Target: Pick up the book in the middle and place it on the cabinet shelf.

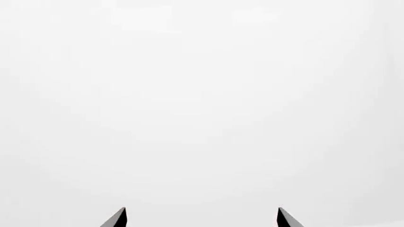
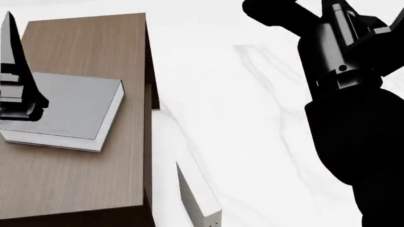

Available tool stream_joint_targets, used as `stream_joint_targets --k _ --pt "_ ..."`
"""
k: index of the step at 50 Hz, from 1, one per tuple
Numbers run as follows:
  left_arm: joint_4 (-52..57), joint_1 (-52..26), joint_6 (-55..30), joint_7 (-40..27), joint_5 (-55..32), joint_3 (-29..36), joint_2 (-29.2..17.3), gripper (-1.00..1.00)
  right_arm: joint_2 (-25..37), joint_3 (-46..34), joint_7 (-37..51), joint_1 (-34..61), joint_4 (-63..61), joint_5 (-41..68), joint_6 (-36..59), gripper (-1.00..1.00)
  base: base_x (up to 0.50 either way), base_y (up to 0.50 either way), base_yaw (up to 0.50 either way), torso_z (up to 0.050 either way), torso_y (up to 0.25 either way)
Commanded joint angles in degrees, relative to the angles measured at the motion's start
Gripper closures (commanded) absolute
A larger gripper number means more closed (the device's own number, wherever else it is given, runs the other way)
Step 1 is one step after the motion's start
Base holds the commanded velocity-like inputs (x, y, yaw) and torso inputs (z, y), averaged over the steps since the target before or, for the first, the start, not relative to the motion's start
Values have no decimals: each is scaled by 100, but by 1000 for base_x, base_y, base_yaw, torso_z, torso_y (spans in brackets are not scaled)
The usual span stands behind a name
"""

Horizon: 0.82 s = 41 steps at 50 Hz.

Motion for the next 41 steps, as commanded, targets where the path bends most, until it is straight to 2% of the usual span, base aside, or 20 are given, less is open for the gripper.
stream_joint_targets --k 1,5,14,27,41 --pt "-1402 -2467 -714 501 -200 232 429 -100 261 77 238 895 67 -50 547 -100 0 0 0 0 0" --pt "-2044 -3091 -662 757 53 460 604 -100 195 150 266 1292 312 37 710 -100 0 0 0 0 0" --pt "-2986 -3730 -328 1127 453 720 833 -100 142 105 369 1873 547 -123 1028 -100 0 0 0 0 0" --pt "-3495 -3904 -88 1296 625 823 946 -100 112 115 362 2199 631 -70 1261 -100 0 0 0 0 0" --pt "-3700 -3901 93 1407 707 905 982 -100 -6 70 294 2099 667 -57 1267 -100 0 0 0 0 0"
